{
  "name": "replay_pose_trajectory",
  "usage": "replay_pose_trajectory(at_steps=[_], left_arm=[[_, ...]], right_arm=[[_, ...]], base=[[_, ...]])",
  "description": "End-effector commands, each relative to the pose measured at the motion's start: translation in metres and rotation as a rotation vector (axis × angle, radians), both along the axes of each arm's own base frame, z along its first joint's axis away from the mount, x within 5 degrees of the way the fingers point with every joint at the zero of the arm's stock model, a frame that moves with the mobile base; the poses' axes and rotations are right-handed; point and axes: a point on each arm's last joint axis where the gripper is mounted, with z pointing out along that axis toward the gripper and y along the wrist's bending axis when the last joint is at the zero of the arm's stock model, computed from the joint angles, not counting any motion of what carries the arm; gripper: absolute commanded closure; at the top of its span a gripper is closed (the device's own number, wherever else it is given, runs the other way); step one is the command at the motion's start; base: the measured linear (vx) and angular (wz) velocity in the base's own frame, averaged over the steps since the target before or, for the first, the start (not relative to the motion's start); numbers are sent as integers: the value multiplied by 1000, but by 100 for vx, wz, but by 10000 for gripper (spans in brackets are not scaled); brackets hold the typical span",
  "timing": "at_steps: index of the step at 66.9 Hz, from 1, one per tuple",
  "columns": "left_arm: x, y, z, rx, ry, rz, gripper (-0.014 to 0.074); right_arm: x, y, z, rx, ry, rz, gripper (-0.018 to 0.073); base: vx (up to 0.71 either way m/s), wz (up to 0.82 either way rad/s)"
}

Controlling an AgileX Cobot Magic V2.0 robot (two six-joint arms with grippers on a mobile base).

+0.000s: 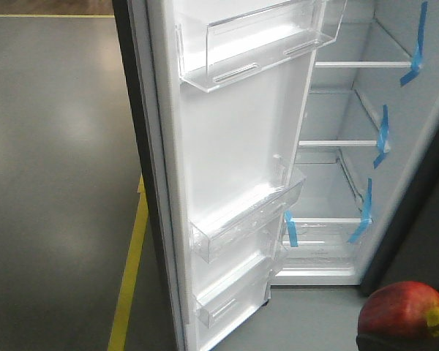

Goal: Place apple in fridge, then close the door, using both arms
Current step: 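Position the base in front of the refrigerator door bins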

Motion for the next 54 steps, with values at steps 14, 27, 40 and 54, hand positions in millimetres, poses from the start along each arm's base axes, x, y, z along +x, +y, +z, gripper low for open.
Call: replay_pose_trajectory(at_steps=[14, 27, 40, 54], left_arm=[[-2, 0, 14, -1, -104, 6, 603], [-2, 0, 14, -1, -104, 6, 603], [-2, 0, 14, -1, -104, 6, 603], [-2, 0, 14, -1, -104, 6, 603]], right_arm=[[3, 2, 13, 51, -69, -12, 472], [3, 2, 13, 51, -69, -12, 472], [3, 2, 13, 51, -69, -12, 472], [3, 2, 13, 51, -69, -12, 472]], base=[[5, -1], [4, -1], [5, -1], [6, 1]])
